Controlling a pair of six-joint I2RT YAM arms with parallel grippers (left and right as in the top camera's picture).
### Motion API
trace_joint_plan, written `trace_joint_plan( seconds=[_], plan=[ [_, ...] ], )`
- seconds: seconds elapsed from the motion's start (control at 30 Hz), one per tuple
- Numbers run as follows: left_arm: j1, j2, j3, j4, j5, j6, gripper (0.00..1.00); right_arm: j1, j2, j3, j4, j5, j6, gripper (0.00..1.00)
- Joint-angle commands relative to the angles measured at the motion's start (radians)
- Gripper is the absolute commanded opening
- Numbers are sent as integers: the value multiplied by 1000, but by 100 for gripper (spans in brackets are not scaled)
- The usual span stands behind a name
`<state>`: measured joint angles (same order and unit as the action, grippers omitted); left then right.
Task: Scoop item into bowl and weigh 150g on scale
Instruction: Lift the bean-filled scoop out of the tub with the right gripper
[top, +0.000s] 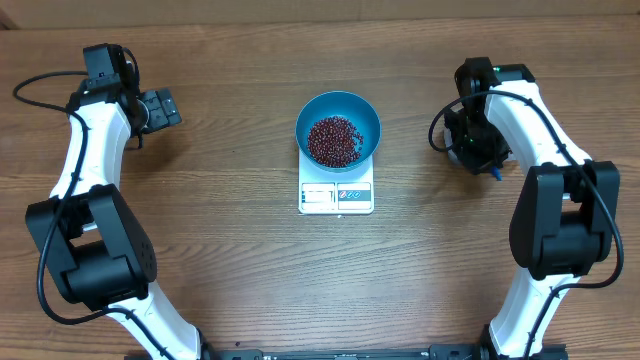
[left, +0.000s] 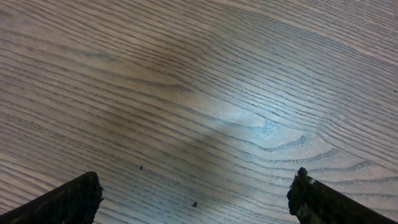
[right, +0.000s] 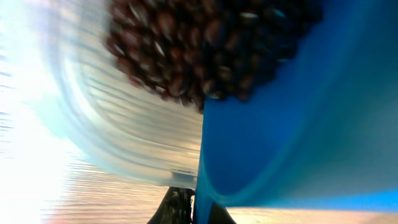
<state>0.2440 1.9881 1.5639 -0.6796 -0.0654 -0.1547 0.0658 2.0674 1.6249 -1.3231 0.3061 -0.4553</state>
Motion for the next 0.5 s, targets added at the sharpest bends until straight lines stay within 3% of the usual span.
trace_joint_plan(
  seconds=[0.0, 0.2, 0.47],
  plan=[
    [-3, 0, 9, 3, -13, 5, 100, 13, 22, -8, 37, -228, 48, 4],
    [-3, 0, 9, 3, -13, 5, 100, 11, 22, -8, 44, -314, 109, 3],
    [-3, 0, 9, 3, -13, 5, 100, -55, 22, -6, 66, -518, 323, 4]
  ],
)
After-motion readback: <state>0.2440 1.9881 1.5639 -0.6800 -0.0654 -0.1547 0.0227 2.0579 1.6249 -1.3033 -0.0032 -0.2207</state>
